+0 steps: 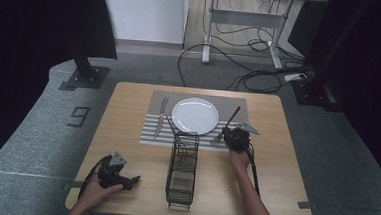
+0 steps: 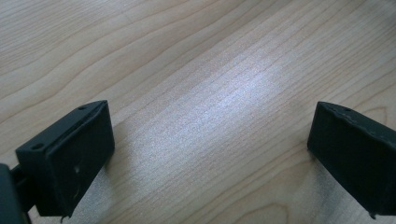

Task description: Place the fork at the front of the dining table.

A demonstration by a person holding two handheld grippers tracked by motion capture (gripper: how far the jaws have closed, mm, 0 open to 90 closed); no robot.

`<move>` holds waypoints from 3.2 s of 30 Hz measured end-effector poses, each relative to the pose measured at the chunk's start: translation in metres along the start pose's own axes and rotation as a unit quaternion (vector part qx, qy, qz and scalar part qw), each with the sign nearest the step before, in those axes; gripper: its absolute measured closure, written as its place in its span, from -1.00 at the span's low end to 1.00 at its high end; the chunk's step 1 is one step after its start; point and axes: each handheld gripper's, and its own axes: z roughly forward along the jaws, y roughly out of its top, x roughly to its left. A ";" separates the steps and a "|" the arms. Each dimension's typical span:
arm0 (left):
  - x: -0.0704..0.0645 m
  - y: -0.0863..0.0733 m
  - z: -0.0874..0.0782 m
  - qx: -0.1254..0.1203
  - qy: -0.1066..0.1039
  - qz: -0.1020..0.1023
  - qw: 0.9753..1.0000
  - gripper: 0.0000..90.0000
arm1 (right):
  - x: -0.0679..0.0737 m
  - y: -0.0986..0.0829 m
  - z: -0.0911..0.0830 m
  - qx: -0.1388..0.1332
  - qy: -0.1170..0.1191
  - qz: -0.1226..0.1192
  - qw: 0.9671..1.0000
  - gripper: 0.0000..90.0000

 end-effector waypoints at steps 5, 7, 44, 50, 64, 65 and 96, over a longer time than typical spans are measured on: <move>0.000 0.000 0.000 0.000 0.000 0.000 1.000 -0.99 | -0.003 0.000 0.001 0.001 0.008 0.020 1.000 0.84; 0.000 0.000 0.000 0.000 0.000 0.000 1.000 -0.99 | -0.003 0.000 0.001 0.000 0.012 0.023 1.000 0.86; 0.000 0.000 0.000 0.000 0.000 0.000 1.000 -0.99 | -0.025 -0.009 0.011 0.045 0.004 0.068 0.997 0.82; 0.000 0.000 0.000 0.000 0.000 0.000 1.000 -0.99 | -0.025 -0.013 0.014 0.057 -0.005 0.061 0.996 0.83; 0.000 0.000 0.000 0.000 0.000 0.000 1.000 -0.99 | -0.030 -0.012 0.009 0.054 -0.008 0.061 0.997 0.67; 0.000 0.000 0.000 0.000 0.000 0.000 1.000 -0.99 | -0.031 -0.011 0.008 0.054 -0.009 0.064 0.996 0.66; 0.000 0.000 0.000 0.000 0.000 0.000 1.000 -0.99 | 0.034 -0.016 0.014 0.075 0.019 -0.061 0.995 0.62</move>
